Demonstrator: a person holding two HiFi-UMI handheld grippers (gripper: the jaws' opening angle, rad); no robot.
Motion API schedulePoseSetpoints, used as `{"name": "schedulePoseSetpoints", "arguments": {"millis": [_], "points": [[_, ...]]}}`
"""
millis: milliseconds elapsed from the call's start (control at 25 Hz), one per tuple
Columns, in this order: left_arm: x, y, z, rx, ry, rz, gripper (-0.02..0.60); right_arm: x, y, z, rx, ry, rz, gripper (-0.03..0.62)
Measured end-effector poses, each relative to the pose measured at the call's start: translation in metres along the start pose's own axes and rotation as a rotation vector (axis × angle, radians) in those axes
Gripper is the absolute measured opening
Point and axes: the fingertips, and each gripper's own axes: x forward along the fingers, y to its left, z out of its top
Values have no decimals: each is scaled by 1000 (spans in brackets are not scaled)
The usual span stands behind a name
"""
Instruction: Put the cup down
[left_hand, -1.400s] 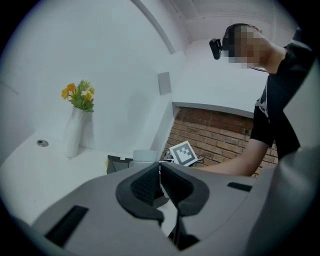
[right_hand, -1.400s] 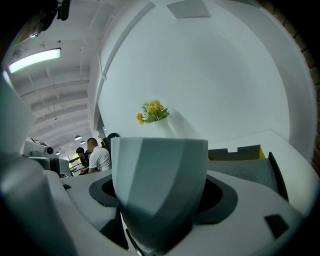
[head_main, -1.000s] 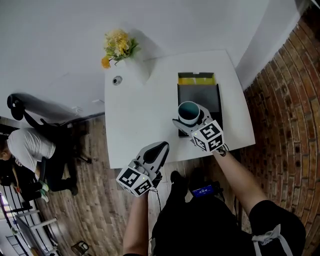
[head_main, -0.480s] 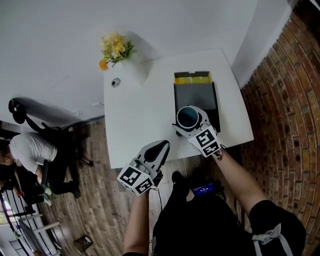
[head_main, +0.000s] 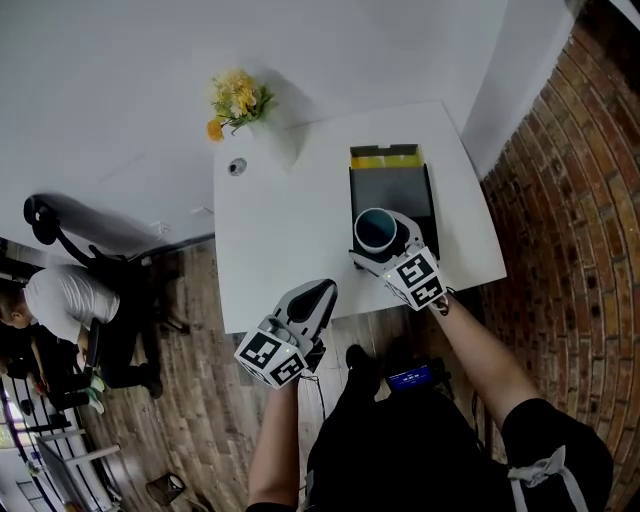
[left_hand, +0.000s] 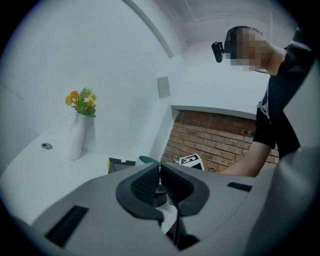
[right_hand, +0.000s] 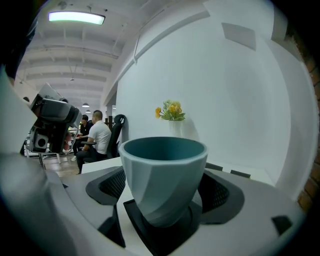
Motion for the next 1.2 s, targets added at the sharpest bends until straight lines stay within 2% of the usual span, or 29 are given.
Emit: {"name": "schedulePoseSetpoints", "arguments": {"millis": [240,600,720,840,920,1000,1080,1120,1200], "points": [[-7,-1,-2,2,-1,8,18,-37,-3,-10,13,29,-18,437],[-10,3,-14,-21,12,12,18,-107,-13,-32,111,74,-71,437],[0,-3,-16,-14,23,-12,18,-124,-10,-24,179,52,-46,436],[10,-13,-14,-8,20,-43,18,-138,0,-5,285,4,41,420],[16,-21,-10,-8,9,-68,18,-148,7,11,346,-44,95,345],[21,-29,-7,-4,3,-86,18,-157,10,26,386,-94,119,199],[27,-35,-5,-1,-3,-97,18,-162,11,36,404,-125,125,104],[29,-38,-3,2,-6,-105,18,-163,12,40,407,-134,130,66],[33,-43,1,7,-19,-115,18,-162,18,47,405,-139,155,32]]}}
